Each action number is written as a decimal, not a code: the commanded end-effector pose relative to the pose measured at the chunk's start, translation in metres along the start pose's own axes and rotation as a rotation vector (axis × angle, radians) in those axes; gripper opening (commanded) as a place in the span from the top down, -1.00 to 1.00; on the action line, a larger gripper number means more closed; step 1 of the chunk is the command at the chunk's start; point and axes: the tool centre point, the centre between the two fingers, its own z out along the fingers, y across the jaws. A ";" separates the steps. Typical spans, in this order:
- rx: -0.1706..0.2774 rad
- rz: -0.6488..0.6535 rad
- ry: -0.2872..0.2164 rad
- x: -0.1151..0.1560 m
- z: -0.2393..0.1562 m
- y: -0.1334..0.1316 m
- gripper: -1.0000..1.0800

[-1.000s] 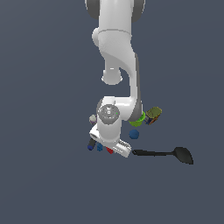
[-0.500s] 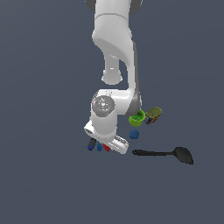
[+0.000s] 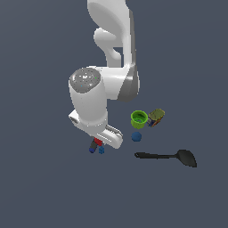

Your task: Pick up a designated object from a clutter of objects.

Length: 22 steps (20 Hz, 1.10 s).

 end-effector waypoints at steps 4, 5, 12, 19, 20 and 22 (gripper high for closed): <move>-0.001 -0.001 -0.002 0.014 -0.063 0.020 1.00; -0.001 -0.001 -0.002 0.016 -0.074 0.023 1.00; -0.003 -0.003 -0.005 0.035 -0.147 0.045 1.00; -0.004 -0.005 -0.007 0.050 -0.203 0.061 1.00; -0.004 -0.005 -0.007 0.052 -0.209 0.063 1.00; -0.004 -0.005 -0.007 0.055 -0.219 0.066 1.00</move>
